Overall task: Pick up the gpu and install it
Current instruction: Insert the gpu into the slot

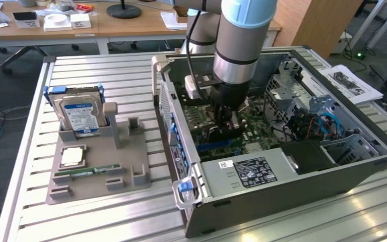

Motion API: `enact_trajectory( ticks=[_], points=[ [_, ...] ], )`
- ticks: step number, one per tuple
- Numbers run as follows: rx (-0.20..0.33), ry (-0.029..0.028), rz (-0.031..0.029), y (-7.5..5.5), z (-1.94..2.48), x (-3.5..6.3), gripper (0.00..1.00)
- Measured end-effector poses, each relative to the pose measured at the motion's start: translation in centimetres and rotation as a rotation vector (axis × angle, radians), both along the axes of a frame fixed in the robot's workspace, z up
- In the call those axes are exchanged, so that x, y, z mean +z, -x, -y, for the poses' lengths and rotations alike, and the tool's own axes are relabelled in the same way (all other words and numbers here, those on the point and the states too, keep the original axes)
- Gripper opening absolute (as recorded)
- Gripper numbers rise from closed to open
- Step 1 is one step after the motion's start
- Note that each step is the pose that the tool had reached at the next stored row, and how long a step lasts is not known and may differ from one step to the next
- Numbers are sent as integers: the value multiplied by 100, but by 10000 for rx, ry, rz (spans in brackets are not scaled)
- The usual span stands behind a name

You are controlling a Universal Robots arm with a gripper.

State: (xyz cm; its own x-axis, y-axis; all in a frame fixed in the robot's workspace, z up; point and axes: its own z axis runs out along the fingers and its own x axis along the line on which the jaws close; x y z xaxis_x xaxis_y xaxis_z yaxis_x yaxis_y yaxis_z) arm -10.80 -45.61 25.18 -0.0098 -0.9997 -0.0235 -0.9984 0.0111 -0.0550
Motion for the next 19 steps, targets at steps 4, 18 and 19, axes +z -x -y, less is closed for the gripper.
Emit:
enact_trajectory(
  ticks=[4,18,19],
  points=[
    [0,-2,1,0,0,5,27],
    [-1,1,-4,-65,0,9,27],
    [-1,1,-4,-65,0,9,27]
  ],
)
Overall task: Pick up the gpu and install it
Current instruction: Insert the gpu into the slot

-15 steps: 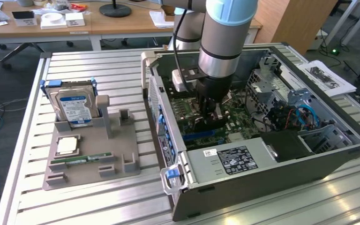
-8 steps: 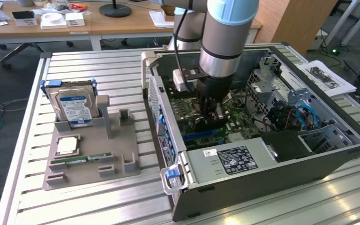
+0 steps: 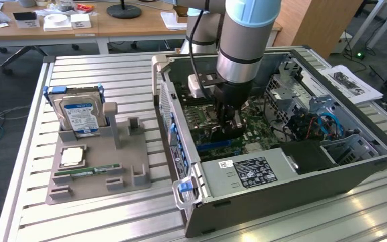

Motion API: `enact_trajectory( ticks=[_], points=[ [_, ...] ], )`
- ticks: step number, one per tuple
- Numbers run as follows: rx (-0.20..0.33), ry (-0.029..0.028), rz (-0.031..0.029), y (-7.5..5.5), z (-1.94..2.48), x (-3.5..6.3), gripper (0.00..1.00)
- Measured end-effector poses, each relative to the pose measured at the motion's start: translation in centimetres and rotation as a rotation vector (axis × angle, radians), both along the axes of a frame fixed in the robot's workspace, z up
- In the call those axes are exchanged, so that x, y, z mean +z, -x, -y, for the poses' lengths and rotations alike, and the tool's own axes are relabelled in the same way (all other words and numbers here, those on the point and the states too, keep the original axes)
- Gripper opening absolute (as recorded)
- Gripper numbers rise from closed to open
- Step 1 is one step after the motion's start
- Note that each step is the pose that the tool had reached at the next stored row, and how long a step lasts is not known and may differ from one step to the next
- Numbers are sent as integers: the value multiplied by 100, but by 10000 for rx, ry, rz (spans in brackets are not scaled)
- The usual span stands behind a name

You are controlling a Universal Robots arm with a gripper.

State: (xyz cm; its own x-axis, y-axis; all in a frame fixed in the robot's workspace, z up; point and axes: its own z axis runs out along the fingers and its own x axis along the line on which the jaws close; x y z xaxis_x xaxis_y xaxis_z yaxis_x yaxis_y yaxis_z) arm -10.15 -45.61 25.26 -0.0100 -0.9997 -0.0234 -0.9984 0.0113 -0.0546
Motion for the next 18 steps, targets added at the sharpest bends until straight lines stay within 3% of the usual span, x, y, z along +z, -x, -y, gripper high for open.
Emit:
enact_trajectory(
  ticks=[5,8,12,16,18],
  points=[
    [4,0,5,0,0,0,27],
    [1,1,48,12,0,0,27],
    [2,2,174,34,0,-2,27],
    [2,27,389,51,0,-6,27],
    [2,29,454,60,0,-6,27]
  ],
)
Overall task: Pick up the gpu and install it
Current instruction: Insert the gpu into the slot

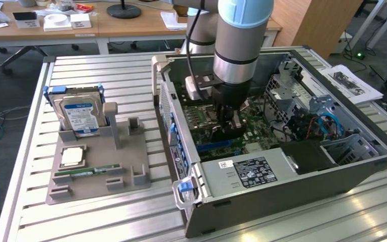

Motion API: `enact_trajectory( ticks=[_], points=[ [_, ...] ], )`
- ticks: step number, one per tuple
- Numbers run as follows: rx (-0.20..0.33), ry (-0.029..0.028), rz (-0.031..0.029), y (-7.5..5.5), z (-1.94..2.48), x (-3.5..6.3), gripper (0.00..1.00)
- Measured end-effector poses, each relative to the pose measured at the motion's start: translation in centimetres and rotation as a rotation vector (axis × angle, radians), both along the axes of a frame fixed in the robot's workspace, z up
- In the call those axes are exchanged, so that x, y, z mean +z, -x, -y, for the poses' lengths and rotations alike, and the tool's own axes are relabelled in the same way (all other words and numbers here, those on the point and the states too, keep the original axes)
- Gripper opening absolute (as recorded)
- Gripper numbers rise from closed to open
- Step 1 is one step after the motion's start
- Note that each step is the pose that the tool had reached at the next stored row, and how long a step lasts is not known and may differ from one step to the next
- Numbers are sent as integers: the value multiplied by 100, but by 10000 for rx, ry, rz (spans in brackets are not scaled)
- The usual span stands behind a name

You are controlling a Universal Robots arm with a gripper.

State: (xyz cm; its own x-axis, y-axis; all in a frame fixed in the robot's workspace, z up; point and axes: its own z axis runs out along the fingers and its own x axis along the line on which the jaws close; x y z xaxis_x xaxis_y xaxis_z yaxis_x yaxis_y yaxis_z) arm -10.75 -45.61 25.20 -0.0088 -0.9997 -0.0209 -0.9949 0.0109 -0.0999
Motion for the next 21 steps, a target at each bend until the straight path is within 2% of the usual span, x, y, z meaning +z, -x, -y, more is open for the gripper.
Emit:
enact_trajectory(
  ticks=[12,21],
  points=[
    [1,0,66,43,1,-3,27],
    [0,0,70,62,0,-5,27]
  ],
)
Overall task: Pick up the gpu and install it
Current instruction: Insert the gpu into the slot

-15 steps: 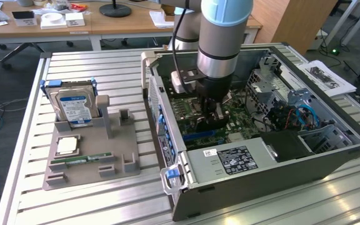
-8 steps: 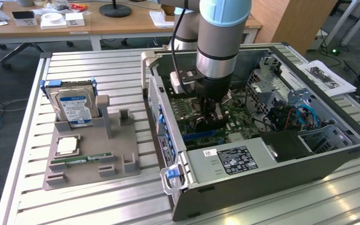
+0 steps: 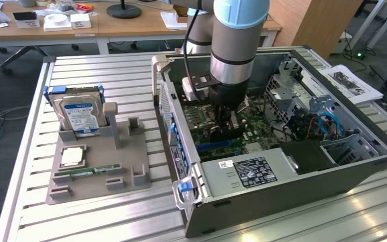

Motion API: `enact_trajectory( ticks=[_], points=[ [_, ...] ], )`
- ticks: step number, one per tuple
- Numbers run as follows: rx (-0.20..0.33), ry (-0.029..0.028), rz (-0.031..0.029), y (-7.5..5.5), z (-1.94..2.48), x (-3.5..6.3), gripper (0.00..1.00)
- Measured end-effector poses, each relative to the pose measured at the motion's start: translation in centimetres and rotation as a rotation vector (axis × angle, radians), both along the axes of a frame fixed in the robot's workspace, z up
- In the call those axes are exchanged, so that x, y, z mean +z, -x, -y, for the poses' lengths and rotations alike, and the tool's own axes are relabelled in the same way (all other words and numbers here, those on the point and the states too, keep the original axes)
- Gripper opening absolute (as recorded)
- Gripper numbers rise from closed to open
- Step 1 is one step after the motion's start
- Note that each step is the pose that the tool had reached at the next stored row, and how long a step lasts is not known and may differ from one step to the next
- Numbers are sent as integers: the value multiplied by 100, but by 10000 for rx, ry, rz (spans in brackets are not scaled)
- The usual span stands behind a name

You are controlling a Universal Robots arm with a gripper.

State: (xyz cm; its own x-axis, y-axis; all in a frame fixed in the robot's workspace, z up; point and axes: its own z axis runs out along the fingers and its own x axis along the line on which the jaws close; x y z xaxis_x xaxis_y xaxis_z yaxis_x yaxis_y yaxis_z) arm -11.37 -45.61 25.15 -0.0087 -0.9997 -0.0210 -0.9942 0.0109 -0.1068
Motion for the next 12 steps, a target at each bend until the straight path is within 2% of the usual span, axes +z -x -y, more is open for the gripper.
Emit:
enact_trajectory(
  ticks=[12],
  points=[
    [-4,1,-1,9,0,-36,27]
  ],
)
